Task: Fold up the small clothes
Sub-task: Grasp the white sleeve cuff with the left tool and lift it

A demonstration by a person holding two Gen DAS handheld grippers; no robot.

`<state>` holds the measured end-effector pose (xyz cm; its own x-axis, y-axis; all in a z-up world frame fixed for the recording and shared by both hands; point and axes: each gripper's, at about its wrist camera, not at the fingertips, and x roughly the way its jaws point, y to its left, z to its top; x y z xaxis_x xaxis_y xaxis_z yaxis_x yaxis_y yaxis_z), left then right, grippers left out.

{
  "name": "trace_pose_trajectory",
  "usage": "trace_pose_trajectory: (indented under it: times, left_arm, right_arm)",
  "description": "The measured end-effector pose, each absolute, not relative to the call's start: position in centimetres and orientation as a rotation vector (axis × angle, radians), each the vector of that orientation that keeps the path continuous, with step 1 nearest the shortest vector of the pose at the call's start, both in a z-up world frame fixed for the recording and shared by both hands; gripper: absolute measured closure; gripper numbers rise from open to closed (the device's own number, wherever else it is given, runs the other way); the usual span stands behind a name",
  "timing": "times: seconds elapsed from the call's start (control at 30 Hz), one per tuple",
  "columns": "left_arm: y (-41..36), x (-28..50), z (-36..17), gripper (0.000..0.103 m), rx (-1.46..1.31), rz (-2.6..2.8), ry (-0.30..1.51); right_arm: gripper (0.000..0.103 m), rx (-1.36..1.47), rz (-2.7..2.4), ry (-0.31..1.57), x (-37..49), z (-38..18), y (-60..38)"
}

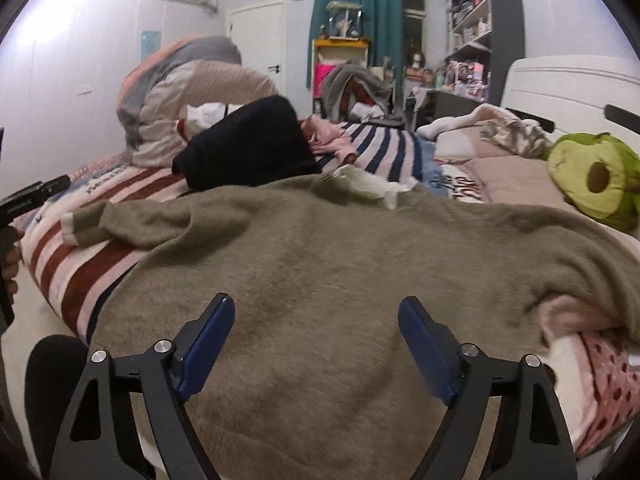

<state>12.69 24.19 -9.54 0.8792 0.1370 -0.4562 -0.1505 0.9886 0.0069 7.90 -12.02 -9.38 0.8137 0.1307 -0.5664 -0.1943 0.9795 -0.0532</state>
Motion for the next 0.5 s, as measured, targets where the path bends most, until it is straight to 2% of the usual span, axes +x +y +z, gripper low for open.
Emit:
trace_pose_trajectory:
  times: [0.27, 0.5]
  left_arm:
    - [32.1, 14.9, -14.8, 0.001, -0.178, 0.208, 0.559]
    - [34.2, 16.3, -17.9, 0.003, -0.281, 0.137, 0.600]
  right_arm:
    - [0.027, -0.174, 0.209, 0.629, 11.9, -10.9, -8.7]
    - [0.027, -0.263, 0.202, 0.649, 13.7, -12.0, -6.4]
